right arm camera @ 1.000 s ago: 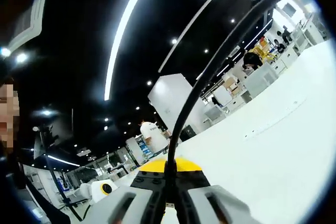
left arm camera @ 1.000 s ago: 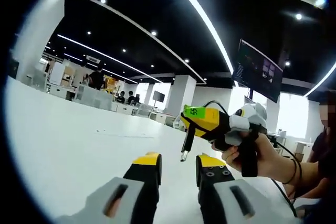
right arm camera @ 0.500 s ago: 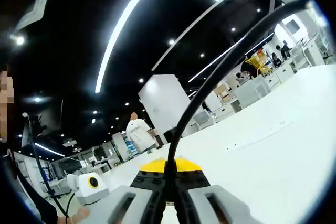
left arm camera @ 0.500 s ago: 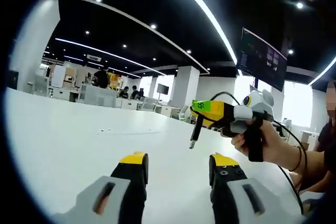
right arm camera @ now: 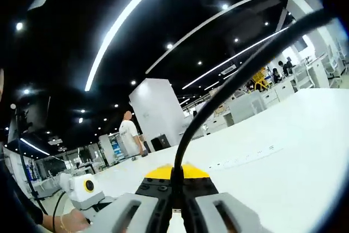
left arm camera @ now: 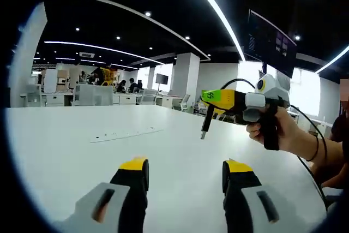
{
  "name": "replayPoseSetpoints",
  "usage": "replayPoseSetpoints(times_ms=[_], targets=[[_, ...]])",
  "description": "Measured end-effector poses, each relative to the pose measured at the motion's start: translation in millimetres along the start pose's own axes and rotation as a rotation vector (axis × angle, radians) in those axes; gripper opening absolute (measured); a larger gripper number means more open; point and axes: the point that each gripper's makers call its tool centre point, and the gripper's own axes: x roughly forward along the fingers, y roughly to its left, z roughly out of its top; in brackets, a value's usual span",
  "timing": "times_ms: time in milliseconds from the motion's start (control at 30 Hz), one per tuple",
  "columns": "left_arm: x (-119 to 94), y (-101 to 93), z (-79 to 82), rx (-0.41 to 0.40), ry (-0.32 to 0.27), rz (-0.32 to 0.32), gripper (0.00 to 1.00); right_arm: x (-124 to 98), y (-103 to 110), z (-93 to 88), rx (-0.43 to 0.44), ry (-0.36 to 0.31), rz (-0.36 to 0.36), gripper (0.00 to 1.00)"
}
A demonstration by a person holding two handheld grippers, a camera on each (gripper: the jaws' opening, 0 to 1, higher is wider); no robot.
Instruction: Find the data cable on the table. Grasp the USB connector end of the cable and insert it into the USB port on the table
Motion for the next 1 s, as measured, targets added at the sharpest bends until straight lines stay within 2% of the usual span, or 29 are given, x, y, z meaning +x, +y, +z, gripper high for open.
replayPoseSetpoints(times_ms=[167, 433, 500, 567, 833, 1000], targets=[[23.2, 3.5, -2.4, -0.007, 0.006, -0.034, 0.54, 7.7, -16.7, 5.7, -0.033, 0.011, -0.042, 0.05], [49.3, 13.1, -4.0, -0.004, 0.011, -0.061, 0.53, 26.7, -40.5, 10.6, -0.139, 0.043, -0.104, 0.05], [61.1, 30.4, -0.8, 0.013, 0.011, -0.051, 0.53, 32.1, -50.8, 13.6, -0.163, 0.052, -0.127, 0.05], [65.5, 35.9, 0.5, 0.021, 0.012, -0.047, 0.53, 36.5, -57.2, 16.1, -0.173, 0.06, -0.137, 0.05], [87.1, 34.8, -2.7, 0.059, 0.033, -0.046, 0.54, 58.1, -101.8, 18.0, -0.234, 0.124, -0.223, 0.05], [100.6, 32.0, -8.3, 0.05, 0.036, -0.063, 0.54, 71.3, -125.2, 21.2, -0.224, 0.144, -0.262, 0.05]])
